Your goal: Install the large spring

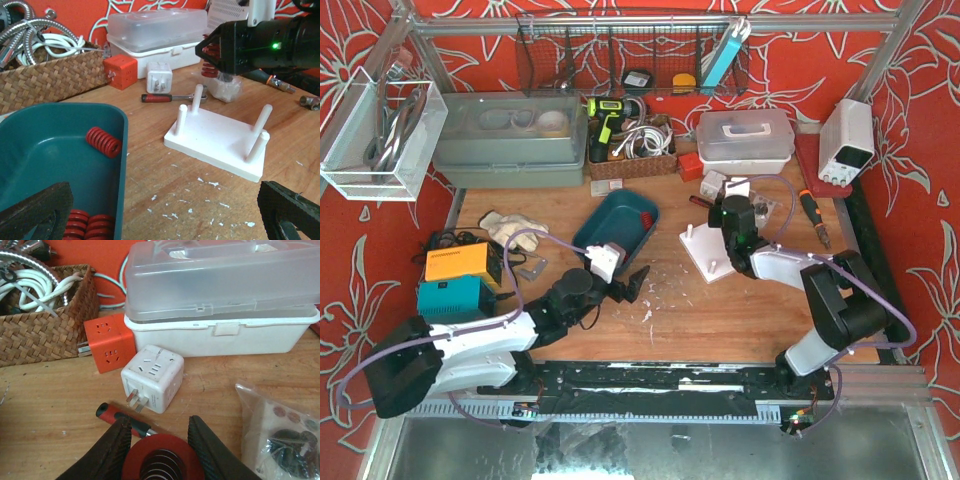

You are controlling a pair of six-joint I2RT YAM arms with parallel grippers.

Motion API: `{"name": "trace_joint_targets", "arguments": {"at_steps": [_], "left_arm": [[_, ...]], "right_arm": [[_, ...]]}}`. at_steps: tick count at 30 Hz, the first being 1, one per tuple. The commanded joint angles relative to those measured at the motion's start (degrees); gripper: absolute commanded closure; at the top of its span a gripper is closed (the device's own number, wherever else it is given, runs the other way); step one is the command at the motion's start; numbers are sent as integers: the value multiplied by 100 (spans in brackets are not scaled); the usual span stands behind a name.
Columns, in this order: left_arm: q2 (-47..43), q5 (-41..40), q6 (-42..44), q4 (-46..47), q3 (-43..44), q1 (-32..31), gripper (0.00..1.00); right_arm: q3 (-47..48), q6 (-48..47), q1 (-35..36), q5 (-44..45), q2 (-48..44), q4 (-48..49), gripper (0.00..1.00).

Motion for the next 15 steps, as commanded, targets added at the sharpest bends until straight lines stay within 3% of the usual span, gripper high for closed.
{"name": "trace_joint_targets", "arguments": {"at_steps": [1,15], "left_arm": [[-191,25,82,207,-40,14,0],[-202,55,118,183,-8,14,0]], "right_arm": [[286,193,-134,23,191,620,100],[261,393,-209,-296,416,625,100]]}}
